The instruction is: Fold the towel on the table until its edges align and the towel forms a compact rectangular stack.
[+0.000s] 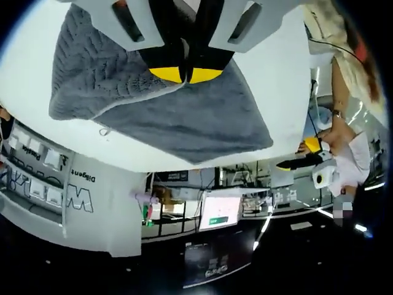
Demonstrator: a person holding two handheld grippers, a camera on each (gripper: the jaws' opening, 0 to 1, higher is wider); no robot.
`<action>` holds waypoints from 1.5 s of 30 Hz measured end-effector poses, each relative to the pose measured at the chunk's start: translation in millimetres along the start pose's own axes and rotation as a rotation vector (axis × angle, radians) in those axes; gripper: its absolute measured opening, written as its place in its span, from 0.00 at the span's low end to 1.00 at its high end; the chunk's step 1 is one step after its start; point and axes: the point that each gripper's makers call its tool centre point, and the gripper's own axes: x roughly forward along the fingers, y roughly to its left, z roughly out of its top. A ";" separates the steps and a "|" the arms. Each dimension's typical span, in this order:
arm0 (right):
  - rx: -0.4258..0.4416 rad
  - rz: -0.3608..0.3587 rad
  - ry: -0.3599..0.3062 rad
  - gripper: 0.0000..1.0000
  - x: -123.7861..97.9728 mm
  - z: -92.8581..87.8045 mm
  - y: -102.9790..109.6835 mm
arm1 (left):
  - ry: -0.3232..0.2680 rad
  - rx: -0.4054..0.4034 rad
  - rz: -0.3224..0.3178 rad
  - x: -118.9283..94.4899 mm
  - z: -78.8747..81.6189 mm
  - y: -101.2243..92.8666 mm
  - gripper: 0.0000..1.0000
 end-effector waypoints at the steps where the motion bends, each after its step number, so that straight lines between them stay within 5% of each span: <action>1: -0.003 -0.001 -0.001 0.00 1.8 -1.5 0.7 | 0.003 0.003 -0.005 1.0 -0.6 -1.3 0.92; 10: -0.024 0.014 0.085 0.01 7.9 -23.5 7.0 | 0.008 -0.001 -0.013 3.8 -2.0 -3.2 0.92; 18: -0.097 0.004 0.105 0.00 -1.9 -21.6 11.4 | -0.002 -0.009 -0.002 0.4 -0.4 0.6 0.92; 22: -0.081 0.031 0.137 0.11 -0.4 -34.1 14.4 | -0.016 -0.006 0.001 -0.6 3.9 -1.5 0.92; 27: -0.047 0.017 0.044 0.21 -9.9 -25.8 14.5 | -0.022 0.005 -0.015 1.4 7.2 -8.4 0.92; 29: -0.032 0.002 -0.058 0.29 -18.4 -12.7 11.6 | -0.020 0.002 -0.015 3.3 6.6 -8.6 0.91; 34: 0.058 -0.108 -0.213 0.38 -56.9 -0.8 -20.8 | -0.008 -0.006 -0.013 9.6 5.0 -11.4 0.91; 39: 0.110 -0.155 -0.255 0.58 -90.3 -13.6 -40.2 | -0.031 -0.018 -0.013 17.8 11.9 -18.0 0.90; 45: 0.119 -0.174 -0.253 0.64 -120.3 -47.7 -51.8 | -0.056 -0.051 -0.022 42.7 17.9 -37.2 0.89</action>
